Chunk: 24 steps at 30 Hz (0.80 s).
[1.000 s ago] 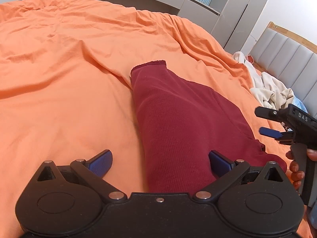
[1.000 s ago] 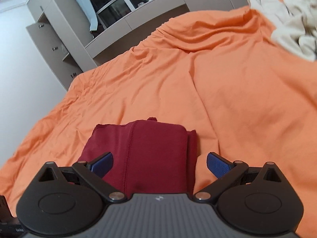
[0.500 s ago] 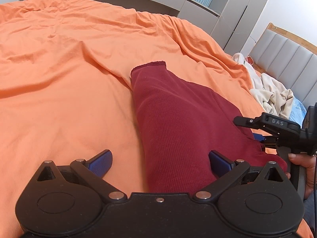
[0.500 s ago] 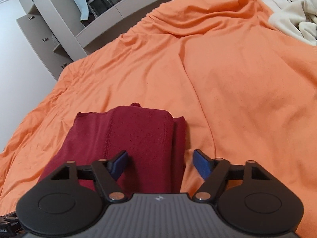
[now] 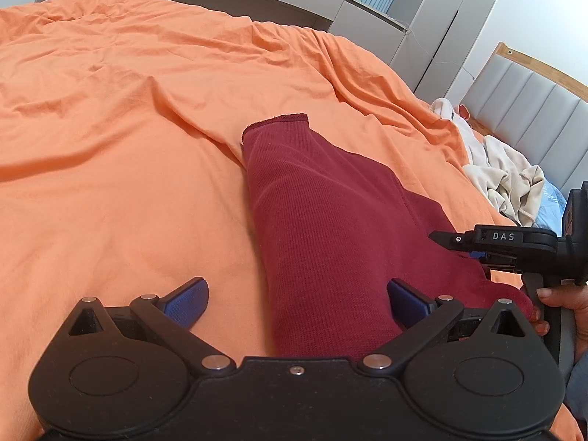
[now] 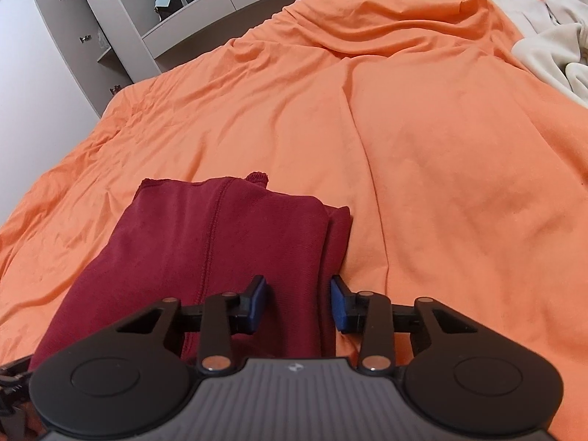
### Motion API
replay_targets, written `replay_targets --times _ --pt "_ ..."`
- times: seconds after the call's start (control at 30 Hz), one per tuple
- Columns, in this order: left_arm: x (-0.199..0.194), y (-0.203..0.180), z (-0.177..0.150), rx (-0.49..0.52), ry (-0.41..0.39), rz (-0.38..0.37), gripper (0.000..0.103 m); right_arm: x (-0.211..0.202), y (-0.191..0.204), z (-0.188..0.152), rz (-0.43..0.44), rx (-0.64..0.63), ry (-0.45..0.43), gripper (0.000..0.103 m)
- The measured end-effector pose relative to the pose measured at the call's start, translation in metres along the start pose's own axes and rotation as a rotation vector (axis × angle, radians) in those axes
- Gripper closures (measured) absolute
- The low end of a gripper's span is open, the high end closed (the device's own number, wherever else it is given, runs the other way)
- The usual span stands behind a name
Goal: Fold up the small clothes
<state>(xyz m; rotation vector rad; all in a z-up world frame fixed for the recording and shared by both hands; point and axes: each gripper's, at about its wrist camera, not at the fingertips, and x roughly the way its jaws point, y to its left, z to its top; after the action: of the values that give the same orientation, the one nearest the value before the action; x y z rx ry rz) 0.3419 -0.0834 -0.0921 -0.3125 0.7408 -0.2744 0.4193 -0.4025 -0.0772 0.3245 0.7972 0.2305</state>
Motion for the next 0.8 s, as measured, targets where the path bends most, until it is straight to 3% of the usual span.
replay_targets --times 0.1,0.3,0.47,0.57,0.67,0.8 --pt "-0.003 0.002 0.009 -0.013 0.022 -0.015 0.0 0.0 0.003 0.0 -0.011 -0.021 -0.017 0.055" --pt "-0.009 0.005 0.036 0.065 0.03 -0.02 0.001 0.0 -0.003 -0.001 0.011 -0.01 -0.08 0.053" --pt "0.002 0.021 0.065 0.085 0.097 -0.089 0.001 0.004 -0.006 0.0 0.019 -0.015 -0.11 0.05" --pt "0.01 0.028 0.073 0.1 0.093 -0.108 0.001 0.009 -0.007 0.0 0.016 -0.009 -0.096 0.045" --pt "0.02 0.037 0.067 0.059 0.073 -0.128 0.001 0.012 -0.008 0.0 0.013 0.008 -0.081 0.044" --pt "0.034 0.048 0.06 -0.057 0.128 -0.154 0.001 0.009 -0.005 -0.001 0.006 -0.004 -0.071 0.044"
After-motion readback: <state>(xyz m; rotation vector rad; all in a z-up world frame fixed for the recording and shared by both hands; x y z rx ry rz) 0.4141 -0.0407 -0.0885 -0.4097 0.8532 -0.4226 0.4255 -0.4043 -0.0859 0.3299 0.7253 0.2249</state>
